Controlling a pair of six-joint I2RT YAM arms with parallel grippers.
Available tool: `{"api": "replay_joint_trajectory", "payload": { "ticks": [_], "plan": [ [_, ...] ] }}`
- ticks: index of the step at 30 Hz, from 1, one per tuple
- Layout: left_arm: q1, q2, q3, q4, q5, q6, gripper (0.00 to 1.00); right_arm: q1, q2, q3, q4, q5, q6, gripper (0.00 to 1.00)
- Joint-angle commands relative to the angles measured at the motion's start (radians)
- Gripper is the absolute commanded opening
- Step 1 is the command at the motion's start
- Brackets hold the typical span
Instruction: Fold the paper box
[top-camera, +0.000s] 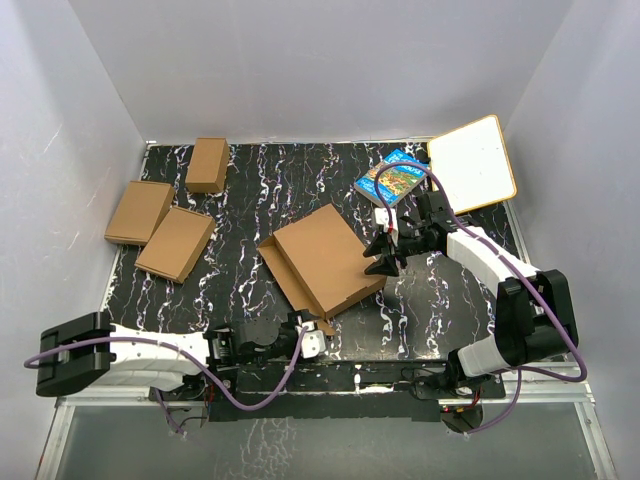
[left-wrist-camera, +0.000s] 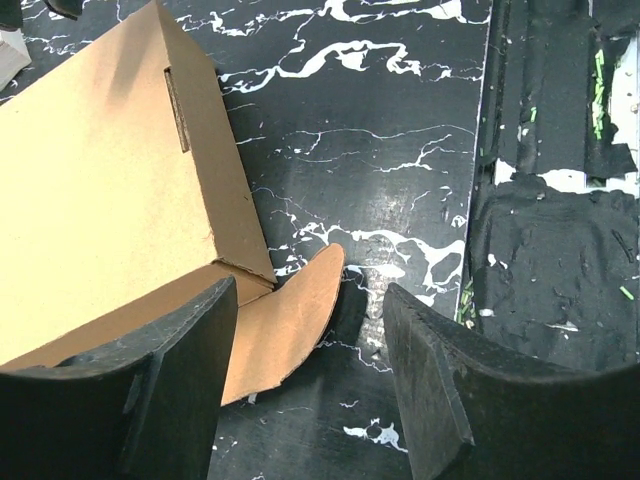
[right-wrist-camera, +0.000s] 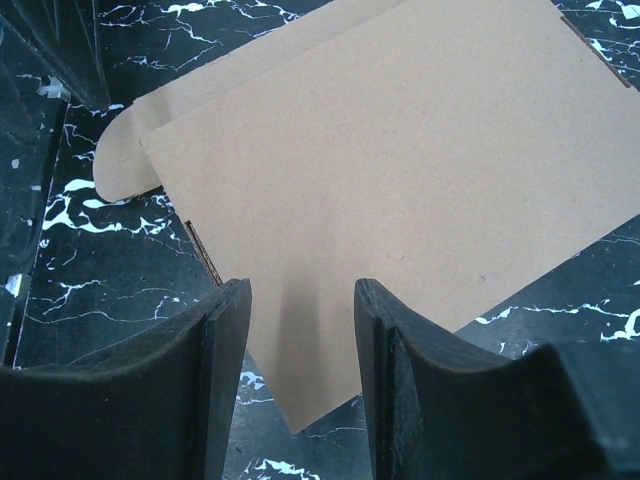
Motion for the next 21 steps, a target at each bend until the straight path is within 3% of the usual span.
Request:
{"api": "replay_joint_trajectory", "payload": {
  "ticks": [1,21],
  "plan": [
    [-0.005,0.014,0.001,0.06,-0.013,-0.017,0.57,-0.007,-0.029,0.005,0.028,-0.066,-0.055,0.5],
    [-0.006,0.019,0.055,-0.029,-0.004,-0.077,0.53,-0.054,-0.035,-0.001,0.017,-0.106,-0.058,0.5]
  ]
}}
